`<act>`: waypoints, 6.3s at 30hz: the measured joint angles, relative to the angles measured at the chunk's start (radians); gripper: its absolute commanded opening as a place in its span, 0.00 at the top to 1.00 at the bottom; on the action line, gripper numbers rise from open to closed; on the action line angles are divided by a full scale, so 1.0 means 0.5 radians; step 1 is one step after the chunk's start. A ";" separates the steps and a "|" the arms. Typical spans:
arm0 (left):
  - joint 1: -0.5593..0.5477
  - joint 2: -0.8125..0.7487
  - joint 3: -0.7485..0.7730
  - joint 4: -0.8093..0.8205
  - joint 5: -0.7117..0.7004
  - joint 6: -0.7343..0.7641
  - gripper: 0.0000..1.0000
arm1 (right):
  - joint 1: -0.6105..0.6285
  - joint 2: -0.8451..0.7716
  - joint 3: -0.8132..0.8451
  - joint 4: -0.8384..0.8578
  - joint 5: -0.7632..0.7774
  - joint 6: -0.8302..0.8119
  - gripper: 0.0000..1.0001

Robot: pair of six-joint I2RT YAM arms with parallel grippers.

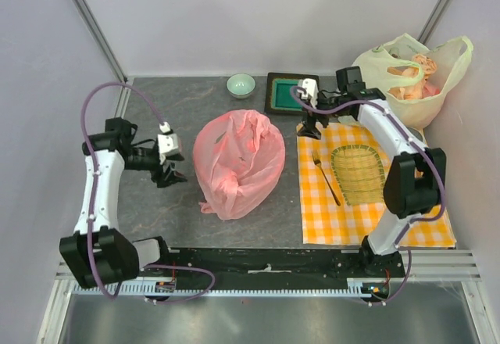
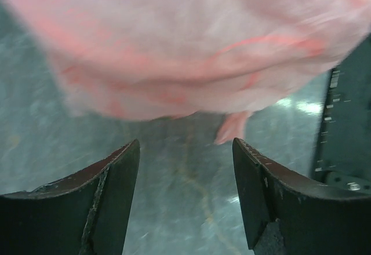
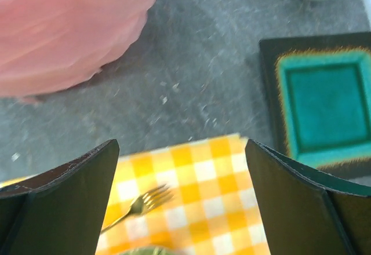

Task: Put the trash bags into the trash bin

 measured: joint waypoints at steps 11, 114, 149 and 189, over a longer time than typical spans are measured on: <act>0.172 0.351 0.151 0.093 0.147 0.229 0.09 | 0.169 -0.568 -0.569 -0.106 -0.149 0.056 0.02; -0.303 0.842 -0.118 0.905 -0.156 -0.304 0.29 | 0.245 -0.349 -0.763 0.240 -0.251 0.535 0.42; -1.508 1.224 1.642 0.052 -0.911 -0.603 0.16 | -0.394 -0.669 -0.441 -0.178 0.065 0.829 0.02; -1.503 1.084 1.145 0.356 -1.373 -0.671 0.10 | -0.439 -0.756 -0.507 -0.101 -0.034 0.979 0.02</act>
